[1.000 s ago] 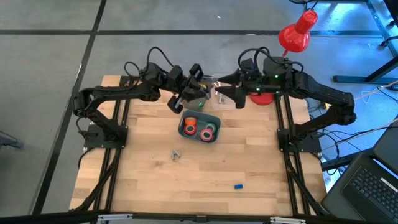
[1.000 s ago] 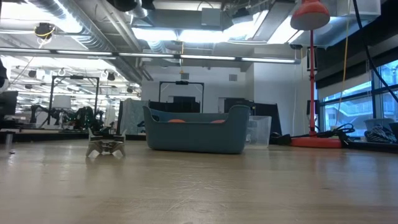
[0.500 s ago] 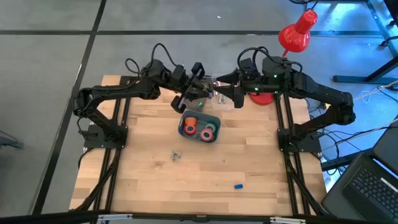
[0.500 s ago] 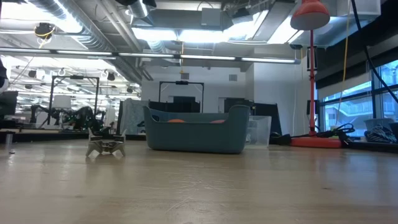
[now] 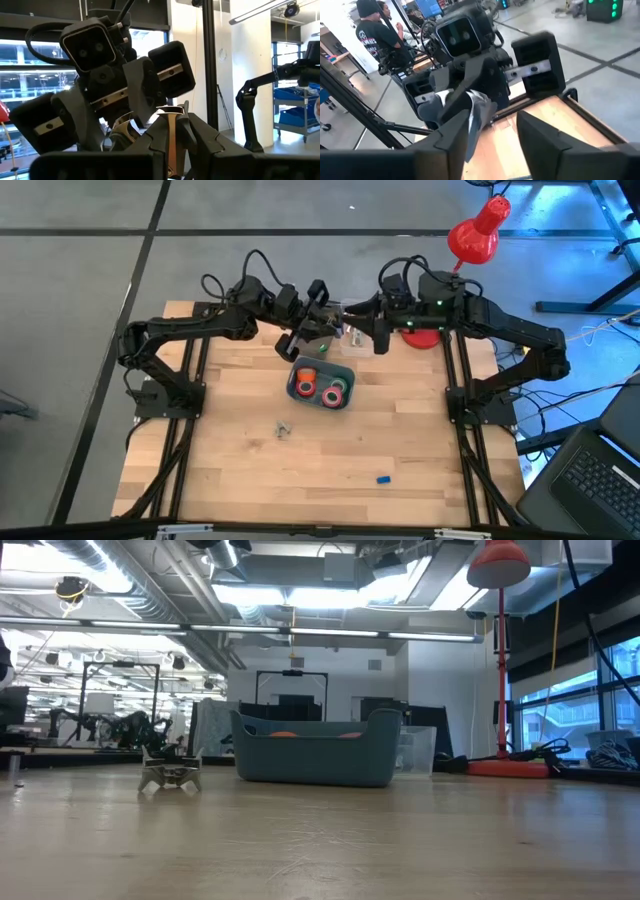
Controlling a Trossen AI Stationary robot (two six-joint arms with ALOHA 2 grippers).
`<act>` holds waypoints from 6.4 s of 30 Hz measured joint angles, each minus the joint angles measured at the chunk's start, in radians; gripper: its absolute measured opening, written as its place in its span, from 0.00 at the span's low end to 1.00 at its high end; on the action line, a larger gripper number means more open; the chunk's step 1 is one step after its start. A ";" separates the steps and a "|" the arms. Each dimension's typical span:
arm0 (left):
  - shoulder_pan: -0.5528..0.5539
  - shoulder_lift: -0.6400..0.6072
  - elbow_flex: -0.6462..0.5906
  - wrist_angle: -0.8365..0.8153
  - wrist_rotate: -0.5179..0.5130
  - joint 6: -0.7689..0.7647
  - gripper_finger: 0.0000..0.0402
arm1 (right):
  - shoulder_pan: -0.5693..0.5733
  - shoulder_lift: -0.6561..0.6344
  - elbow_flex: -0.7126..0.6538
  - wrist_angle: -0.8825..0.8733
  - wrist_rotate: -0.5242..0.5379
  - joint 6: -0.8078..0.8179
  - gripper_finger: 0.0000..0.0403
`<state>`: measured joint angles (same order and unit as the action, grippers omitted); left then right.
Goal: Pick and place Stapler, Stapler remover, tape
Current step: Put the black staple remover into the white bin, then put the blue stapler into the black bin
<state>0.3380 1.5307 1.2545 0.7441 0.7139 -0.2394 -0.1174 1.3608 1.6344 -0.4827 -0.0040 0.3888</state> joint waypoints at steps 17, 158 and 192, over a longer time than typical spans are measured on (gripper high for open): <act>-0.003 0.000 0.000 0.006 -0.009 -0.008 0.08 | 0.001 0.006 0.000 0.018 0.000 -0.007 0.10; -0.054 -0.211 0.000 -1.100 -0.576 0.368 0.62 | 0.806 0.392 -0.637 -0.023 -0.230 0.328 0.46; -0.062 -0.211 0.000 -1.100 -0.571 0.377 0.62 | 0.760 0.411 -0.637 0.064 -0.085 0.319 0.46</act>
<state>0.2764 1.3201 1.2541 -0.3561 0.1429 0.1371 0.6428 1.7721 0.9970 -0.4186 -0.0894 0.7075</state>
